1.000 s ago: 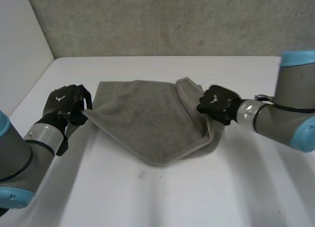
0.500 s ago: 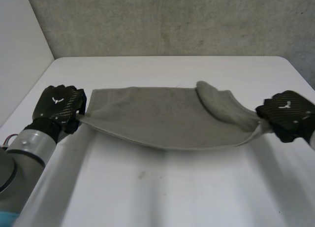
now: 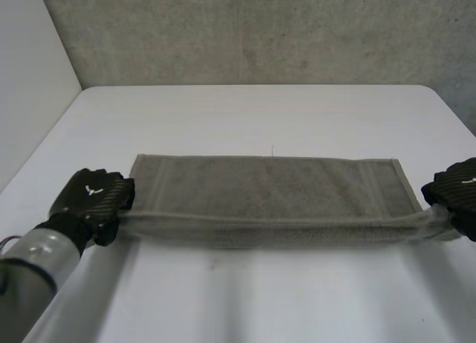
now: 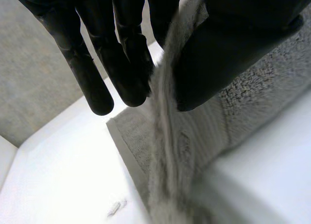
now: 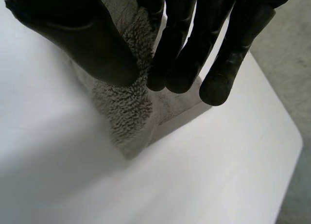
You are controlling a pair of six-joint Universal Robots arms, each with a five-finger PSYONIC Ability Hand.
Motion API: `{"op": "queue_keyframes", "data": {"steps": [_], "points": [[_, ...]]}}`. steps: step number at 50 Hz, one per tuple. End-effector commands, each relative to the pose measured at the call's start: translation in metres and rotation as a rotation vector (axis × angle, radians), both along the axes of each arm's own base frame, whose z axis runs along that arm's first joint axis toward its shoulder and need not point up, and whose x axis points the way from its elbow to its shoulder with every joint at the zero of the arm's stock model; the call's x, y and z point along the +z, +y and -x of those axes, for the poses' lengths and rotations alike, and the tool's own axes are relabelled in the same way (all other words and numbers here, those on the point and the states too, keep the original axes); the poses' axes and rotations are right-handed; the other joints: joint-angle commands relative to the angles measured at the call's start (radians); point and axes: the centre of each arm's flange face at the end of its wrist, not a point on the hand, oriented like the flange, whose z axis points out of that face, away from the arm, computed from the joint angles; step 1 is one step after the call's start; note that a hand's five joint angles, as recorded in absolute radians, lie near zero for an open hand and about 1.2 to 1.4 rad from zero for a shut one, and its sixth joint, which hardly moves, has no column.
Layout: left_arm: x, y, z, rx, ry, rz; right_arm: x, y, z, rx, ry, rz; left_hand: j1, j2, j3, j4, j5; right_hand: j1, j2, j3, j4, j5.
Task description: Fold the towel.
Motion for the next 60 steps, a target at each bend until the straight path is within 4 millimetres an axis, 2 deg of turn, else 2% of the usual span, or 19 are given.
{"op": "queue_keyframes", "data": {"steps": [1,5,6,8,14,16,23,25,27,29,30,31,32,35,41,46,48,53,60], "points": [[-0.021,-0.048,0.017,-0.015,-0.012,-0.028,-0.020,-0.041,-0.013,0.066,-0.018,-0.043,0.212,0.178,0.178,0.177,0.192,0.086,0.070,0.060,0.063,0.065],[-0.027,-0.083,0.028,-0.020,-0.008,-0.007,-0.034,-0.071,-0.025,0.062,-0.008,-0.059,0.212,0.178,0.178,0.177,0.192,0.086,0.070,0.060,0.063,0.065],[-0.027,-0.083,0.028,-0.020,-0.008,-0.007,-0.034,-0.071,-0.025,0.062,-0.008,-0.059,0.212,0.178,0.178,0.177,0.192,0.086,0.070,0.060,0.063,0.065],[-0.029,-0.105,0.034,-0.021,-0.002,0.022,-0.037,-0.094,-0.028,0.017,-0.003,-0.005,0.212,0.178,0.178,0.177,0.192,0.086,0.070,0.060,0.063,0.065],[-0.032,-0.135,0.045,-0.028,0.008,0.062,-0.039,-0.124,-0.042,-0.012,-0.023,0.100,0.212,0.178,0.178,0.177,0.192,0.086,0.070,0.060,0.063,0.065],[-0.036,-0.154,0.050,-0.028,0.012,0.085,-0.040,-0.141,-0.046,-0.037,-0.035,0.153,0.212,0.178,0.178,0.177,0.192,0.086,0.070,0.060,0.063,0.065],[-0.050,-0.179,0.059,-0.033,0.017,0.100,-0.045,-0.160,-0.061,-0.057,-0.020,0.208,0.212,0.178,0.178,0.177,0.192,0.086,0.070,0.060,0.063,0.065],[-0.053,-0.182,0.061,-0.036,0.018,0.103,-0.048,-0.164,-0.064,-0.059,-0.016,0.214,0.124,0.091,0.090,0.090,0.104,0.086,0.070,0.060,0.063,0.065],[-0.059,-0.187,0.065,-0.039,0.018,0.106,-0.056,-0.174,-0.069,-0.068,-0.002,0.229,-0.560,-0.593,-0.593,-0.594,-0.579,-0.359,-0.376,-0.386,-0.383,-0.380],[-0.060,-0.191,0.065,-0.035,0.017,0.116,-0.061,-0.179,-0.070,-0.082,0.007,0.235,-0.615,-0.649,-0.649,-0.650,-0.635,-0.402,-0.419,-0.429,-0.426,-0.424],[-0.060,-0.191,0.065,-0.035,0.017,0.116,-0.065,-0.185,-0.071,-0.102,0.018,0.244,-0.616,-0.649,-0.649,-0.650,-0.635,-0.612,-0.629,-0.639,-0.636,-0.633],[-0.061,-0.195,0.066,-0.026,0.015,0.125,-0.065,-0.185,-0.071,-0.102,0.018,0.244,-0.863,-0.896,-0.896,-0.897,-0.882,-0.614,-0.631,-0.641,-0.638,-0.635],[-0.061,-0.197,0.067,-0.026,0.018,0.134,-0.068,-0.191,-0.071,-0.133,0.031,0.256,-1.010,-1.044,-1.044,-1.044,-1.030,-1.053,-1.070,-1.080,-1.077,-1.074],[-0.058,-0.199,0.068,-0.024,0.028,0.144,-0.069,-0.196,-0.070,-0.183,0.048,0.270,-1.010,-1.044,-1.044,-1.044,-1.030,-1.135,-1.152,-1.162,-1.159,-1.157],[-0.048,-0.198,0.067,-0.022,0.041,0.158,-0.061,-0.190,-0.077,-0.199,0.009,0.269,-1.010,-1.044,-1.044,-1.044,-1.030,-1.135,-1.152,-1.162,-1.159,-1.157],[-0.024,-0.185,0.063,-0.024,0.048,0.179,-0.033,-0.169,-0.077,-0.228,-0.092,0.265,-1.010,-1.044,-1.044,-1.044,-1.030,-1.135,-1.152,-1.162,-1.159,-1.157],[-0.024,-0.185,0.063,-0.024,0.048,0.179,-0.026,-0.161,-0.077,-0.217,-0.108,0.271,-1.010,-1.044,-1.044,-1.044,-1.030,-1.135,-1.152,-1.162,-1.159,-1.157],[0.001,-0.147,0.052,-0.029,0.047,0.166,-0.013,-0.131,-0.074,-0.167,-0.139,0.292,-1.010,-1.044,-1.044,-1.044,-1.030,-1.135,-1.152,-1.162,-1.159,-1.157],[0.013,-0.109,0.041,-0.028,0.069,0.181,-0.009,-0.079,-0.069,-0.120,-0.165,0.333,-1.010,-1.044,-1.044,-1.044,-1.030,-1.135,-1.152,-1.162,-1.159,-1.157]]}}
